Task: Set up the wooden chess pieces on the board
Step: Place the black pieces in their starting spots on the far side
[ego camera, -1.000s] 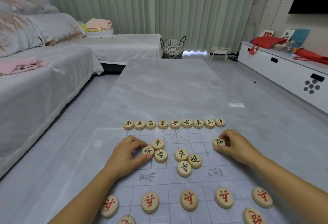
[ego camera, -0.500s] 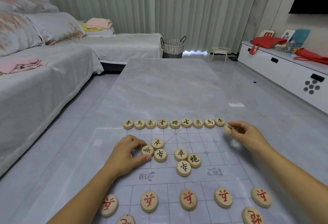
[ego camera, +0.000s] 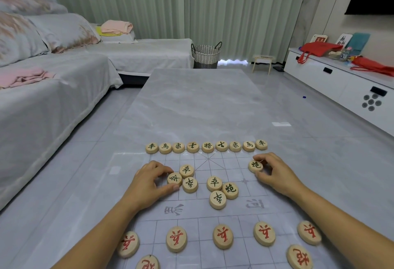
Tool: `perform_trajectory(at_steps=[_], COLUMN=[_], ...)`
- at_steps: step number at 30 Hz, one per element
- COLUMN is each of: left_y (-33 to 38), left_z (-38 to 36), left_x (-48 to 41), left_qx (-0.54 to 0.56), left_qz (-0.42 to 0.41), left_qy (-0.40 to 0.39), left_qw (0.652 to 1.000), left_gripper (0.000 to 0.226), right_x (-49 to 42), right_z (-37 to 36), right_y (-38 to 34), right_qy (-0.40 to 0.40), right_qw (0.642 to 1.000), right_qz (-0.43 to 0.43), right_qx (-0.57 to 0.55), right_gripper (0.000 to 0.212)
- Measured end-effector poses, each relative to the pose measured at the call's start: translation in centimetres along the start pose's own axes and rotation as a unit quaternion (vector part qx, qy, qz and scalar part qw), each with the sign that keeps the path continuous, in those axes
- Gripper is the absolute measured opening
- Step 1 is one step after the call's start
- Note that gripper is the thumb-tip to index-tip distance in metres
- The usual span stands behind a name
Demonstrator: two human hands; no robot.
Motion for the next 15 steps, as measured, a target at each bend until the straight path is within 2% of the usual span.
perform_trajectory(at_steps=[3,11,15], left_y=[0.03,0.35,0.9], left_z=[0.02,0.07,-0.25], left_x=[0.04,0.22,0.36], left_qx=[0.004,0.009,-0.032], left_qz=[0.001,0.002,-0.012], left_qy=[0.002,-0.005,-0.022], left_qw=[1.0,1.0,0.999], left_gripper=[0.059,0.059,0.097], right_x=[0.0,0.03,0.07], right_z=[-0.04,0.16,0.29], right_y=[0.29,0.15,0.1], right_qy=[0.001,0.006,0.014], right_qw=[1.0,1.0,1.0], right_qz=[-0.02,-0.022,-0.025], right_qx=[-0.005,0.02,0.011], right_gripper=[0.047,0.041,0.042])
Point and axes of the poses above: each hand's wrist, its own x-axis away from the middle knuckle, its own z-axis out of the back of the hand, y = z × x, the point moved 10 cm from there along -x, towards the middle knuckle, and after that the axes turned 9 degrees about -y, right-handed, at the moved point
